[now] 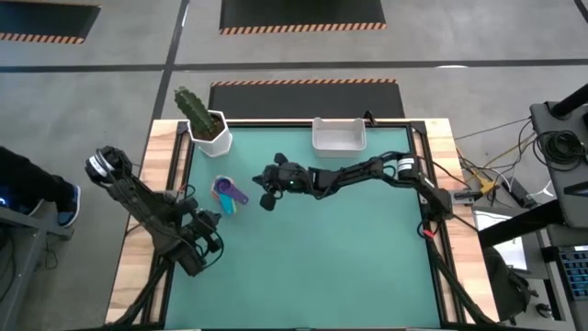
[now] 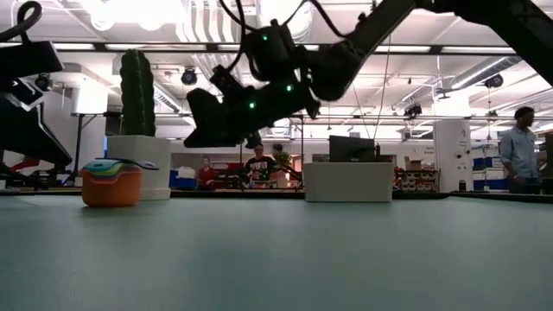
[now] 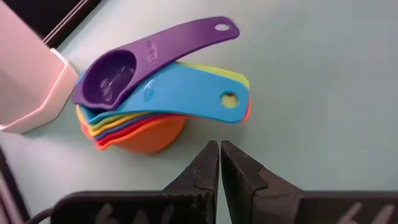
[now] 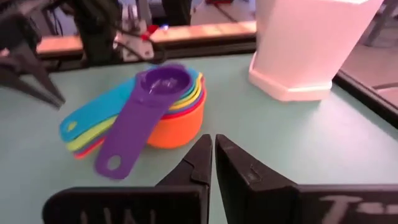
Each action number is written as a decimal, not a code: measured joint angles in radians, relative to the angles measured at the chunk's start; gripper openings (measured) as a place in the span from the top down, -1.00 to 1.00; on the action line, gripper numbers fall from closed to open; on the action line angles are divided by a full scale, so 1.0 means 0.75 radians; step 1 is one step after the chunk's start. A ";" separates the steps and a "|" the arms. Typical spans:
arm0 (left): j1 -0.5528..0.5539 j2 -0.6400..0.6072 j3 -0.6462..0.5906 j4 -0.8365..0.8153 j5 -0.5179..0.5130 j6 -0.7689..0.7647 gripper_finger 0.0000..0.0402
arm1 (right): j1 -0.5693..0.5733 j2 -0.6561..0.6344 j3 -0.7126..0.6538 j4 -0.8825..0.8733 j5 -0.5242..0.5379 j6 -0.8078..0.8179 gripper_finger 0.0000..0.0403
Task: Nest measuring cups in basket
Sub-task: Stack the purple measuring cup on top of the light blue measuring cup
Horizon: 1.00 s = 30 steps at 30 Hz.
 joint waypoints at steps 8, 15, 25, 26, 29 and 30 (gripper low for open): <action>0.006 -0.001 -0.048 0.073 -0.011 -0.048 1.00 | 0.004 0.180 0.040 0.207 -0.030 0.041 0.96; 0.007 -0.001 -0.047 0.100 -0.026 -0.048 1.00 | 0.031 0.279 0.144 0.218 -0.035 0.081 0.96; 0.009 -0.001 -0.047 0.109 -0.081 -0.045 1.00 | 0.102 0.279 0.187 0.177 -0.034 0.092 0.96; 0.009 -0.001 -0.047 0.109 -0.081 -0.045 1.00 | 0.109 0.279 0.187 0.177 -0.034 0.092 0.96; 0.009 -0.001 -0.047 0.112 -0.082 -0.045 1.00 | 0.123 0.279 0.188 0.176 -0.011 0.085 0.96; 0.009 -0.001 -0.047 0.113 -0.082 -0.045 1.00 | 0.126 0.279 0.188 0.169 0.010 0.081 0.96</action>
